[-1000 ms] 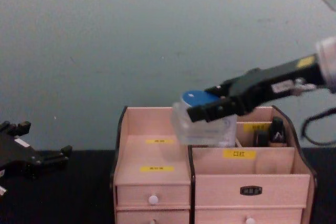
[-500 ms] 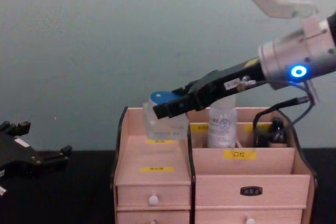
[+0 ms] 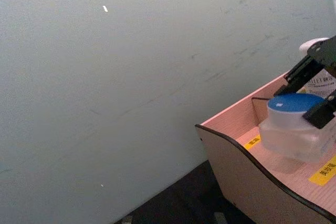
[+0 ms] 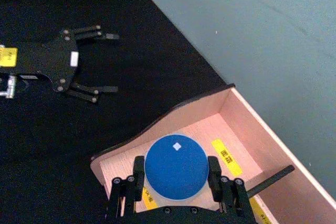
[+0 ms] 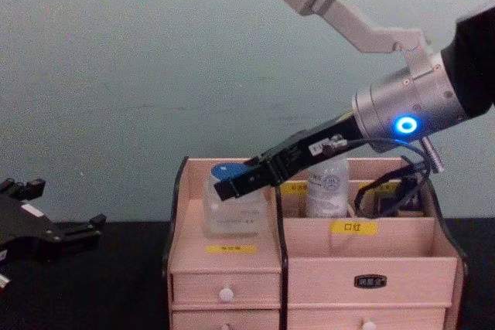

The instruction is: Pick up the facial cleanser and watermelon frost from the table and place them into the tiered storage box.

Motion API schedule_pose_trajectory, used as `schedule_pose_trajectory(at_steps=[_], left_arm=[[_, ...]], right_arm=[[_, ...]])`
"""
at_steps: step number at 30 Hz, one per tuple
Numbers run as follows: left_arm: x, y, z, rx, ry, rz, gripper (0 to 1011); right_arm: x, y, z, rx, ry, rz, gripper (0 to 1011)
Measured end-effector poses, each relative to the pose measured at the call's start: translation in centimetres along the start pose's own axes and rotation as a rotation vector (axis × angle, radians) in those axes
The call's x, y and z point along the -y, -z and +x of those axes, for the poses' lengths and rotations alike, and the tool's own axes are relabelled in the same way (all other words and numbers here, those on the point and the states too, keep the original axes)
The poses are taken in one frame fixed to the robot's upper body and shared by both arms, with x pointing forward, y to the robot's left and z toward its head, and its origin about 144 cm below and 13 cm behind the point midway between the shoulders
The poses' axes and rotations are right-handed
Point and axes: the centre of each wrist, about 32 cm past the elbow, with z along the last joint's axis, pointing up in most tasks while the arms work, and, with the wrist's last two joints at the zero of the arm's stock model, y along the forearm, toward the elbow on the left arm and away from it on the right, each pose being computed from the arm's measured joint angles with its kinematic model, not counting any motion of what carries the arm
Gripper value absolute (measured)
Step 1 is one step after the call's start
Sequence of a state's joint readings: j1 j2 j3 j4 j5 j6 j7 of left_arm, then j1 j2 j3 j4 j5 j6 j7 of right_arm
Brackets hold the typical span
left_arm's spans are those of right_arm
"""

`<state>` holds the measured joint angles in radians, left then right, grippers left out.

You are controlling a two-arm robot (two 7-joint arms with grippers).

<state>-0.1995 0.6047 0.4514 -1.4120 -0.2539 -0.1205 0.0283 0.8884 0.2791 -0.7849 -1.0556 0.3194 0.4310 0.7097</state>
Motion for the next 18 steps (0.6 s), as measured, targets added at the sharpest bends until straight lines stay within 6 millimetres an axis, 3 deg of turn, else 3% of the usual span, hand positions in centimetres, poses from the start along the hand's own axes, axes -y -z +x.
schedule_pose_trajectory(at_steps=[18], left_arm=[[0.0, 0.0, 0.0, 0.0, 0.0, 0.0, 1001]], right_arm=[[-0.83, -0.07, 0.03, -0.014, 0.006, -0.047, 728]])
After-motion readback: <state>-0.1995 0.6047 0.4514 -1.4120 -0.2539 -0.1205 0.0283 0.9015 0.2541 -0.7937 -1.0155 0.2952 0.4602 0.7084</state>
